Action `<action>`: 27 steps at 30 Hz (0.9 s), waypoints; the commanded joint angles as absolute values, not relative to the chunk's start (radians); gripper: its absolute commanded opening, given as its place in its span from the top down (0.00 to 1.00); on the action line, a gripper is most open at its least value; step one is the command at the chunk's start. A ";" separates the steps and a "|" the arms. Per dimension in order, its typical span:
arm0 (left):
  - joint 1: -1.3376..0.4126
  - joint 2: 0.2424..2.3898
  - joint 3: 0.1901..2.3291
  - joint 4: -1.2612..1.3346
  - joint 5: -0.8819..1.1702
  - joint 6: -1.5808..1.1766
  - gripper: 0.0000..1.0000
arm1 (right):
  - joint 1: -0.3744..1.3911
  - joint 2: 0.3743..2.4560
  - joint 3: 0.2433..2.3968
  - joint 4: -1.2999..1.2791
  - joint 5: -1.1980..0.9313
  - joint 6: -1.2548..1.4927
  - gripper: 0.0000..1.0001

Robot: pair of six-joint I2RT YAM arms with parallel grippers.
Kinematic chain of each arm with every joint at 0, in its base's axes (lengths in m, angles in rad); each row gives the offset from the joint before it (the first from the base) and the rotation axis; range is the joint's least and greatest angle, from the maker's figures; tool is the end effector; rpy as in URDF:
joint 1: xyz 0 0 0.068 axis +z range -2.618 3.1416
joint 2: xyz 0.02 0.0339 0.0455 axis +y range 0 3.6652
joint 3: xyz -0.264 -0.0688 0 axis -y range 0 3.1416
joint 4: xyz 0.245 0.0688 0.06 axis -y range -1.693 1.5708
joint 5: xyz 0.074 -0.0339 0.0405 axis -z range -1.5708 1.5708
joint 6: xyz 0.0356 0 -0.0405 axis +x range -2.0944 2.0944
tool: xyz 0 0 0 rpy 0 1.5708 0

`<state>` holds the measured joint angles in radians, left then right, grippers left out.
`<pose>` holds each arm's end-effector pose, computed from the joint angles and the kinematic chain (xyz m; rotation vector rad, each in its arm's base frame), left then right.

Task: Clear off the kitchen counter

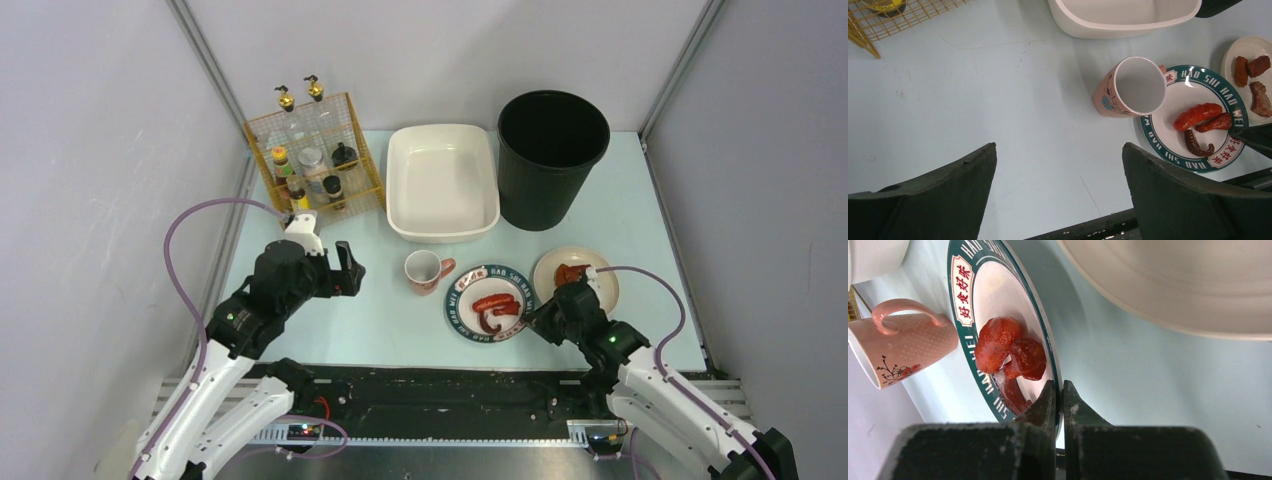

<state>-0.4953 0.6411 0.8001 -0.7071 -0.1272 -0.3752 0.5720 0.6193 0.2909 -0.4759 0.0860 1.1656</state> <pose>0.1202 -0.0598 0.3125 0.0520 2.1371 -0.3821 0.1128 0.0690 0.1657 0.7711 2.3732 0.6988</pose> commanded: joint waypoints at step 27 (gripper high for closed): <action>-0.499 0.643 0.798 -0.704 -0.145 -0.379 0.02 | 0.562 0.416 0.552 -0.575 -0.023 1.062 1.00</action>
